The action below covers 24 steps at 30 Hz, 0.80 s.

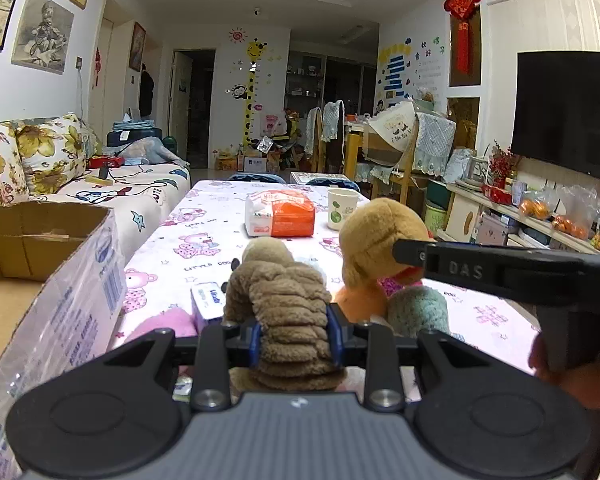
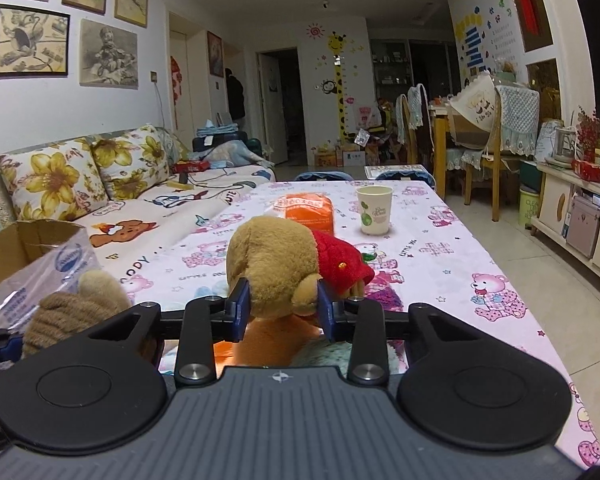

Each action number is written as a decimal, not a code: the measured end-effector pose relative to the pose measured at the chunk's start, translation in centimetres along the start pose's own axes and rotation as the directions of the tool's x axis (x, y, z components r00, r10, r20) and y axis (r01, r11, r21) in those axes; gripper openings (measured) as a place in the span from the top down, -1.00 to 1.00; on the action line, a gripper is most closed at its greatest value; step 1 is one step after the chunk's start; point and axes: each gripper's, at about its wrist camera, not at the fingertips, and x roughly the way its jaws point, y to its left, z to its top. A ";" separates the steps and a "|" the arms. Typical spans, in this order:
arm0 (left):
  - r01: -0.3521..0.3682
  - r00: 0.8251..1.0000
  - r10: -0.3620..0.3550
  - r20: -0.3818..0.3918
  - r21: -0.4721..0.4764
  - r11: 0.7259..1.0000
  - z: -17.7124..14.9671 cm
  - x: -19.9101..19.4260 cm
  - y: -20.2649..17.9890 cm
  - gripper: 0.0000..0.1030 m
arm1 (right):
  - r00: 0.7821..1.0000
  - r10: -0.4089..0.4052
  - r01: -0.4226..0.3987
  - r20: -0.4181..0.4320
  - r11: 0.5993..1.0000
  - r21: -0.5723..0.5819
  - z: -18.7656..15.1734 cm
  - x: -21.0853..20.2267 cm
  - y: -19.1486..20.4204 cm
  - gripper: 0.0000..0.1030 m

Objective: Organize soft objects
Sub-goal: 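Lift the brown slipper with the left gripper while the right gripper lifts the teddy bear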

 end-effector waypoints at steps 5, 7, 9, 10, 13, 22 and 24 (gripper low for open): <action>-0.010 1.000 0.010 0.010 -0.024 1.000 0.0 -0.1 0.6 0.42 | 0.999 0.033 -0.033 0.001 0.999 0.011 0.2 -0.6 0.6 0.19; -0.013 1.000 0.014 0.018 -0.031 0.999 0.1 -0.3 0.9 0.42 | 0.999 0.045 -0.045 0.005 0.999 0.010 0.4 -0.8 0.8 0.20; -0.011 1.000 0.012 0.024 -0.038 0.999 0.1 -0.5 1.1 0.42 | 0.998 0.056 -0.056 0.009 0.998 0.008 0.6 -0.9 1.0 0.20; -0.012 1.000 0.012 0.022 -0.041 0.999 0.1 -0.5 1.2 0.42 | 0.998 0.058 -0.058 0.010 0.998 0.000 0.6 -0.8 1.1 0.21; -0.014 1.000 0.014 0.007 -0.044 0.999 -0.1 -0.4 1.4 0.42 | 0.998 0.056 -0.056 0.002 0.998 -0.011 0.4 -0.7 1.2 0.21; 0.034 0.996 -0.033 -0.086 0.004 0.999 -1.3 0.8 0.6 0.42 | 0.987 0.119 -0.118 -0.110 0.993 0.010 0.0 -0.1 1.3 0.14; 0.042 0.994 -0.040 -0.103 0.025 0.999 -1.7 1.2 0.1 0.42 | 0.985 0.119 -0.119 -0.125 0.993 0.007 -0.3 0.2 1.3 0.05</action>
